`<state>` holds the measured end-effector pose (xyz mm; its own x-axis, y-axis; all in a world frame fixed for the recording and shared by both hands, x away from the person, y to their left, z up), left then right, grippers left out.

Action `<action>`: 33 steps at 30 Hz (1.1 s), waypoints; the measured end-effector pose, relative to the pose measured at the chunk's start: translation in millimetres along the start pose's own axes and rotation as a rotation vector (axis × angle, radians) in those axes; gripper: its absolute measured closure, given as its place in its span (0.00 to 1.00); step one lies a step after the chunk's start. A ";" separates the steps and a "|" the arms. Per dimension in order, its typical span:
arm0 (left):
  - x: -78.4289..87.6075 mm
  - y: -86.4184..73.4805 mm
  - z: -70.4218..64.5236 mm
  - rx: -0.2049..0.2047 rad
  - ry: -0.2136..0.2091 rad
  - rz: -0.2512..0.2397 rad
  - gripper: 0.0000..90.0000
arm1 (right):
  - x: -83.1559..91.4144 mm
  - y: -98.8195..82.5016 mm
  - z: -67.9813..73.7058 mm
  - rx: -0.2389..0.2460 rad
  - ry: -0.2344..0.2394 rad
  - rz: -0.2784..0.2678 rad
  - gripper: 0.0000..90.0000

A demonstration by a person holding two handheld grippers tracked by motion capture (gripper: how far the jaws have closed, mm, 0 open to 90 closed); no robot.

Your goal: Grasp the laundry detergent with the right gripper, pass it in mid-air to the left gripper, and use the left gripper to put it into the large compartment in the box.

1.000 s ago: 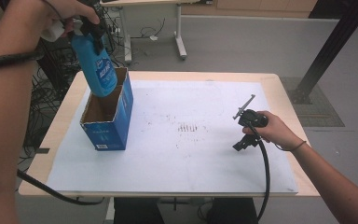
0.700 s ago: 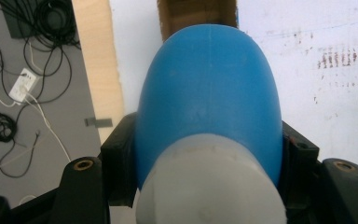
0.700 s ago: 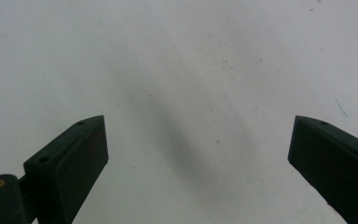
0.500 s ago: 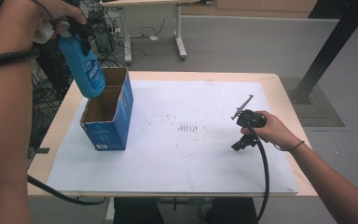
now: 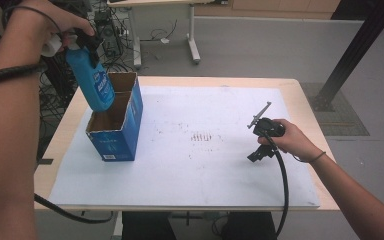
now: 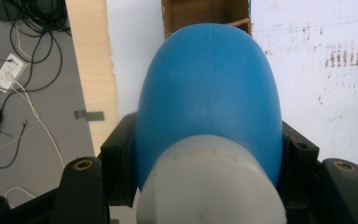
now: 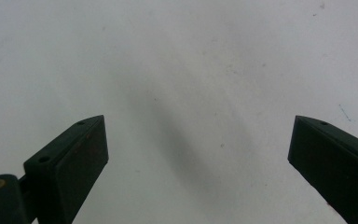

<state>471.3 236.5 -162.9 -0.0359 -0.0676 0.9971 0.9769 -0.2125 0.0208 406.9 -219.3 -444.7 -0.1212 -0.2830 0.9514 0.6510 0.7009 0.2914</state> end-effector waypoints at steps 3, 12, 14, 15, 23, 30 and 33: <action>-7.2 0.6 -1.2 0.003 -0.001 0.004 0.42 | -0.2 0.2 0.1 -0.002 0.000 -0.003 0.05; -29.9 1.4 -4.1 -0.002 -0.010 0.032 0.42 | -1.3 0.5 0.6 -0.006 0.005 -0.009 0.05; -35.0 2.2 -5.3 0.002 -0.009 0.034 0.42 | -1.8 0.3 0.8 -0.006 0.008 -0.009 0.05; -37.8 2.2 -6.2 -0.001 -0.010 0.041 0.42 | -1.9 0.2 0.7 -0.007 0.007 -0.008 0.05; -56.7 5.0 -12.1 -0.014 -0.012 0.063 0.42 | -1.8 -0.9 -1.2 -0.014 0.007 -0.008 0.05; -72.7 5.5 -14.7 -0.017 -0.016 0.084 0.42 | -2.3 -2.6 -3.0 -0.021 0.004 -0.010 0.05; -79.2 5.3 -15.6 -0.018 -0.021 0.091 0.42 | -2.7 -2.8 -3.3 -0.022 0.005 -0.007 0.05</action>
Point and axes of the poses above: each handheld gripper's, and its own axes: x roughly backward along the jaws, y roughly out of its top, z roughly to its left, the point moved 7 cm from there along -x, roughly forward along the jaws, and after that the axes turned 8 degrees about -x, right-handed, at the moved point
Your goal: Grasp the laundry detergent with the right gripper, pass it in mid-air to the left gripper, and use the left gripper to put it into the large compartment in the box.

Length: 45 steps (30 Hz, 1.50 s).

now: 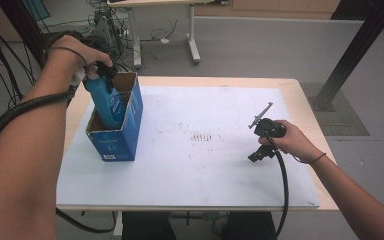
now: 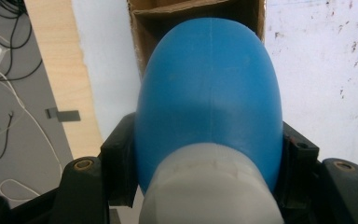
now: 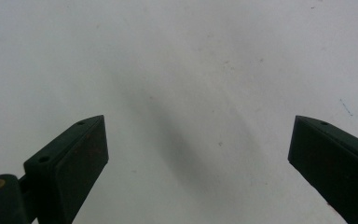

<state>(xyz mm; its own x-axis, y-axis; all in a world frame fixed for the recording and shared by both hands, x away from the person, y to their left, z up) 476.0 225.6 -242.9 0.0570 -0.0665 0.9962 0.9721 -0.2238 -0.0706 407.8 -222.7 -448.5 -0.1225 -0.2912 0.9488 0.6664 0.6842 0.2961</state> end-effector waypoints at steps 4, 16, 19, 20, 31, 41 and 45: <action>-9.4 0.7 -0.2 -0.002 0.008 0.010 0.42 | -0.6 0.2 -0.5 -0.001 0.001 -0.002 0.05; -36.3 2.1 -2.7 0.005 0.009 0.038 0.42 | -2.5 0.2 -1.2 -0.002 0.001 -0.003 0.05; -41.5 2.5 -3.3 0.005 0.014 0.049 0.42 | -2.9 0.2 -0.5 -0.003 0.005 -0.003 0.05; -42.8 2.6 -3.5 0.003 0.017 0.050 0.42 | -3.0 0.1 0.1 -0.007 0.008 -0.003 0.05; -59.9 1.3 -4.7 -0.003 0.012 0.083 0.42 | -5.0 -0.1 -0.2 -0.008 0.009 -0.006 0.05; -72.5 0.7 -4.7 0.001 0.014 0.097 0.42 | -6.4 -0.2 -0.1 -0.011 0.010 -0.003 0.05; -76.6 0.6 -5.1 -0.003 0.012 0.103 0.42 | -6.7 -0.2 0.0 -0.012 0.013 -0.004 0.05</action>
Point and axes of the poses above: each handheld gripper's, and its own axes: x roughly backward along the jaws, y roughly out of its top, z roughly to its left, the point moved 7 cm from there along -x, roughly forward along the jaws, and after that the axes turned 8 degrees about -x, right-handed, at the moved point
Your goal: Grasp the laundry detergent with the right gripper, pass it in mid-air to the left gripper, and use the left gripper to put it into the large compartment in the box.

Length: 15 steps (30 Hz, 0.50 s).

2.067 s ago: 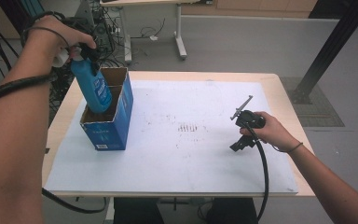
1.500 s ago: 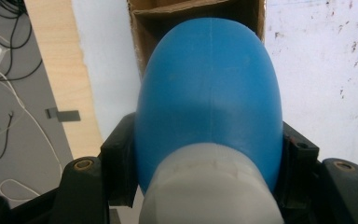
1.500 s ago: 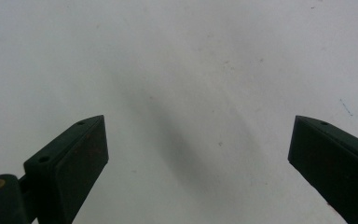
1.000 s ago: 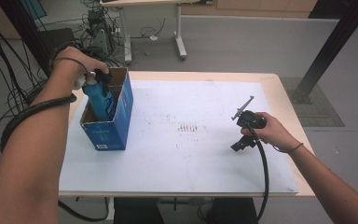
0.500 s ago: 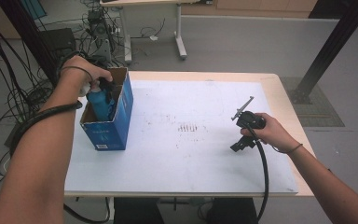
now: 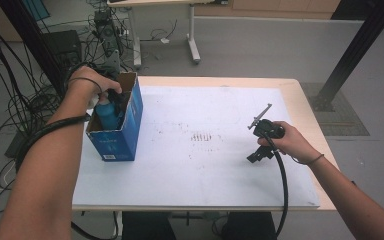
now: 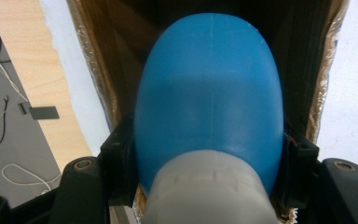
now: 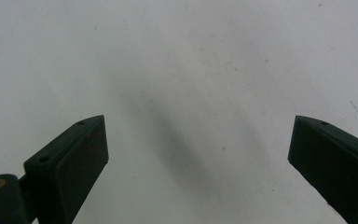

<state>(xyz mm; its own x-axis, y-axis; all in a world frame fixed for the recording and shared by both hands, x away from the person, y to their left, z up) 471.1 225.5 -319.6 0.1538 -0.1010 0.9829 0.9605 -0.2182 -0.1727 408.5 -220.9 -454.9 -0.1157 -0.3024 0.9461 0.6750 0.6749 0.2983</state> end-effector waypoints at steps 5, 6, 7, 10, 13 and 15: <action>-5.3 0.3 -0.7 0.001 -0.002 0.003 0.42 | -0.9 -0.2 0.0 0.002 0.001 0.001 0.05; -6.5 0.3 -0.6 0.001 -0.002 0.004 0.42 | -1.0 -0.2 0.0 0.002 0.000 0.001 0.05; -7.4 0.1 -0.3 -0.004 0.002 0.011 0.42 | -1.1 -0.3 -0.2 0.003 0.001 0.002 0.05; -11.3 0.0 0.3 0.001 0.002 0.014 0.42 | -1.0 -0.2 -0.3 0.001 0.000 0.001 0.05; -15.8 -0.2 0.2 0.001 -0.004 0.015 0.42 | -1.2 -0.3 -0.2 0.000 0.001 0.001 0.05; -18.5 0.0 -0.1 0.002 -0.010 0.016 0.42 | -1.7 -0.1 -0.5 -0.001 0.001 0.002 0.05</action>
Point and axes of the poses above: each handheld gripper's, and its own axes: x roughly backward along the jaws, y roughly out of its top, z roughly to its left, the point moved 7 cm from there along -x, roughly forward along the jaws, and after that the axes turned 8 degrees about -x, right-handed, at the moved point
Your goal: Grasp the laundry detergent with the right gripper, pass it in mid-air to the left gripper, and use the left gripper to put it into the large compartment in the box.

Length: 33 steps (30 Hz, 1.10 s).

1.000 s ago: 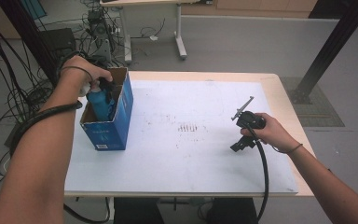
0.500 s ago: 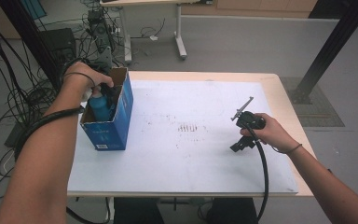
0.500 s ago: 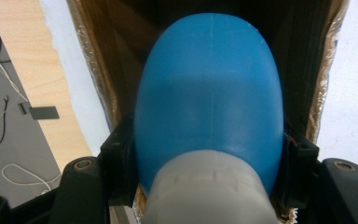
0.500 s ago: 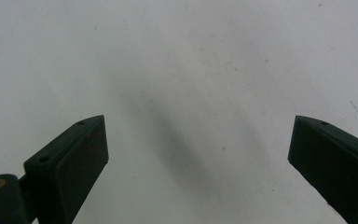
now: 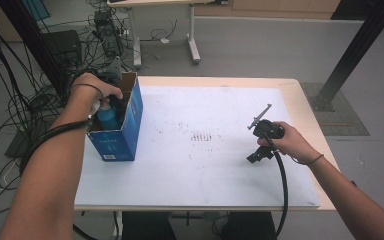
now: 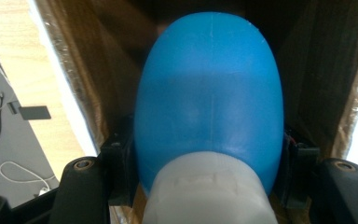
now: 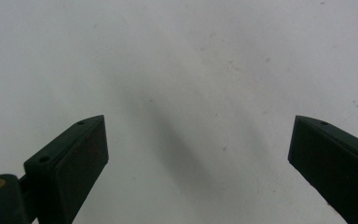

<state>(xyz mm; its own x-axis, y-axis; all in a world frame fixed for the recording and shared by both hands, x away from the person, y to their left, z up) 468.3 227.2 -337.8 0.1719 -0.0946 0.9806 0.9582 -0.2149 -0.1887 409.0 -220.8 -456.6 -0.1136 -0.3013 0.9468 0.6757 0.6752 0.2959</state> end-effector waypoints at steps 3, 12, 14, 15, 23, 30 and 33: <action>-3.5 0.8 -0.6 0.000 -0.004 -0.002 0.42 | -0.3 0.4 0.2 0.002 0.000 0.001 0.05; -4.0 1.2 0.0 -0.001 -0.004 -0.004 0.42 | -1.2 0.0 0.4 -0.001 0.005 0.000 0.05; -4.0 1.2 0.0 -0.001 -0.005 -0.004 0.42 | -1.1 -0.1 0.3 -0.001 0.004 0.000 0.05; -4.1 1.1 0.0 -0.001 -0.006 -0.003 0.42 | -1.0 -0.2 0.0 0.000 0.003 0.001 0.05; -4.1 1.6 -0.1 0.001 -0.008 -0.003 0.42 | -1.4 0.2 -0.1 0.002 0.000 0.005 0.05; -3.9 1.6 -0.1 0.001 -0.010 0.000 0.42 | -2.1 0.4 -1.0 0.002 0.000 0.006 0.05; -3.9 1.7 -0.1 0.001 -0.009 -0.001 0.42 | -2.1 0.5 -0.9 0.001 0.000 0.006 0.05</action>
<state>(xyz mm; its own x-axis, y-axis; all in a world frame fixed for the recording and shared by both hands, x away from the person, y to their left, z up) 469.2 227.2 -342.0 0.1731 -0.0852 0.9812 0.9586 -0.2140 -0.1877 410.2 -220.5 -458.6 -0.1092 -0.2971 0.9486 0.6753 0.6781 0.2902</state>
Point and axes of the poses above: each handheld gripper's, and its own axes: x roughly backward along the jaws, y roughly out of its top, z roughly to its left, the point moved 7 cm from there along -x, roughly forward along the jaws, and after that the axes turned 8 degrees about -x, right-handed, at the moved point
